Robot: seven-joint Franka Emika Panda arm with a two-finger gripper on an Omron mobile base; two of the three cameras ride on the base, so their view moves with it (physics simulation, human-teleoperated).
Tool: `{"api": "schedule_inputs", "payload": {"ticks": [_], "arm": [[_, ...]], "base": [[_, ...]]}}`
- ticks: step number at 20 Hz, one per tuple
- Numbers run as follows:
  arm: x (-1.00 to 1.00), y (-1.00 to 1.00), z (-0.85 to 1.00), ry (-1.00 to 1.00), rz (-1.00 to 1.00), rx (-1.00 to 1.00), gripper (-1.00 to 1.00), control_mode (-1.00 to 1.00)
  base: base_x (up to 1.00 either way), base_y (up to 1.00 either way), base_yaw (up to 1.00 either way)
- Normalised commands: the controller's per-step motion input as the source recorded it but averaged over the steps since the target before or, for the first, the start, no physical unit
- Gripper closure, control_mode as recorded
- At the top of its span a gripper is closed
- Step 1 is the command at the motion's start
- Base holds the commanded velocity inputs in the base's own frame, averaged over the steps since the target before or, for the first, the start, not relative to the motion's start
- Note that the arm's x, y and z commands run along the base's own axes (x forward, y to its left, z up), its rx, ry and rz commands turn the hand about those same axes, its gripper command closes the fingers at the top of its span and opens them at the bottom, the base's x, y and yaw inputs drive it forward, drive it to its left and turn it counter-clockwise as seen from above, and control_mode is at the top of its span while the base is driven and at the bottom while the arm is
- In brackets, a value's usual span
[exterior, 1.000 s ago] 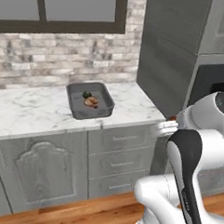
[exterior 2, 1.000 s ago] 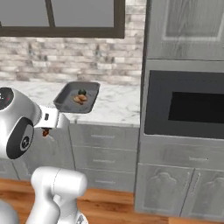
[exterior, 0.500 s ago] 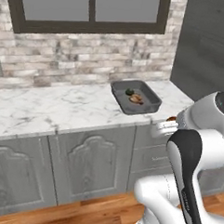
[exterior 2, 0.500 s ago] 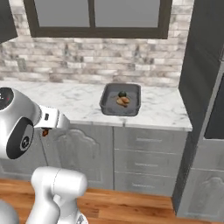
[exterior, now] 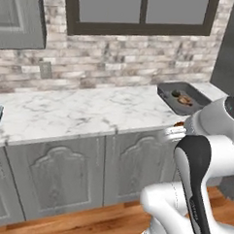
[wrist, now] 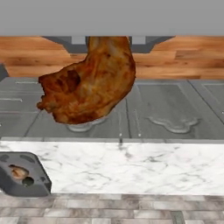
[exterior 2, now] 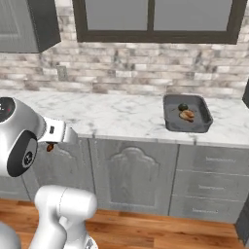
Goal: Place one squash and one chicken drumstick in each tupperware on the nearby counter, to pack two identical lunches.
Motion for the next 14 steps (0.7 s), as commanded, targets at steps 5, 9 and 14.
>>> {"api": "schedule_inputs", "payload": {"ticks": [5, 9, 14], "arm": [[0.0, 0.0, 0.0, 0.0, 0.0, 0.0, 1.0, 1.0], [0.0, 0.0, 0.0, 0.0, 0.0, 0.0, 1.0, 1.0], [0.0, 0.0, 0.0, 0.0, 0.0, 0.0, 1.0, 1.0]], "base": [[0.22, 1.0, 0.0], [0.32, 1.0, 0.0], [0.41, 1.0, 0.0]]}}
